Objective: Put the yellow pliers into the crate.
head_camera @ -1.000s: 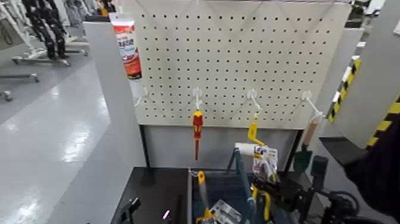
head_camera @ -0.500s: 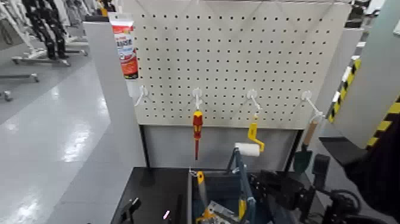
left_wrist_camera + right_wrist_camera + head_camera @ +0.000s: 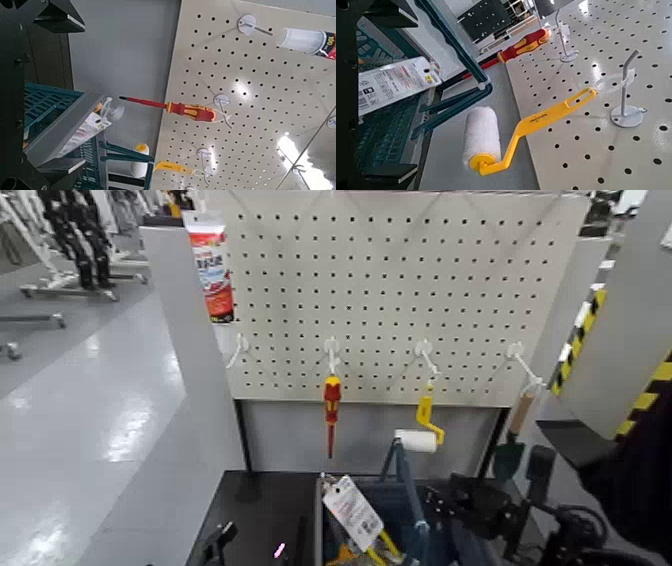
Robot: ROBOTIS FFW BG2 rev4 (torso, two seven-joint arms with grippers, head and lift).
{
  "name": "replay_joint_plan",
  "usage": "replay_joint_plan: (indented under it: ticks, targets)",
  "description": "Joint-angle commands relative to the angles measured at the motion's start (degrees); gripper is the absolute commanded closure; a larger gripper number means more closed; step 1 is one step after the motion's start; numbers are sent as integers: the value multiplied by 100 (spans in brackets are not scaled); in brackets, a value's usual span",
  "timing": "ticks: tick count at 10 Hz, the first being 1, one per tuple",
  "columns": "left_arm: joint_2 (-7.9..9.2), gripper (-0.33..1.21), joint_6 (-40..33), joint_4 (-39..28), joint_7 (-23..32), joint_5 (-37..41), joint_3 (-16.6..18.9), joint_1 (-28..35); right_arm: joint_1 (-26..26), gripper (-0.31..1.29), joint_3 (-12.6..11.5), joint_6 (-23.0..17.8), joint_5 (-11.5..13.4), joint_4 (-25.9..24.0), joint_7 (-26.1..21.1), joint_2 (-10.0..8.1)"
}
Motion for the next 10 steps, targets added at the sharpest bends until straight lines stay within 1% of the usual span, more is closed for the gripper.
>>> replay_joint_plan:
  ticks: [1,2,3,4,5,6,8,9,10]
  targets:
    - [8,12,-19,1,0,0,0,9,173,-2,-15,-294,-49,-177,-154,35]
    - [17,12,-28,-8,0,0,-18,18,428,-1,-42,-602,-49,-441,-462,70]
    - [17,12,-28,-17,0,0,-18,27,806,1,-42,-1243,-49,-740,-972,123]
    - [17,12,-63,-35,0,0,0,62,1140,1,-15,-1691,-49,-951,-1332,158]
    - [17,12,-55,-61,8,0,9,88,1430,5,38,-2210,-22,-1039,-1622,158]
    - [8,12,-55,-87,0,9,26,114,1772,5,73,-2359,-13,-1171,-1956,193]
    - [17,12,-46,-131,-9,0,70,185,2396,7,380,-3036,4,-1294,-2545,272]
    - [17,12,-2,-166,-9,0,88,211,2625,8,495,-3317,48,-1294,-2703,316]
    - [17,12,42,-219,-27,-9,123,246,2818,10,547,-3546,48,-1294,-2923,413]
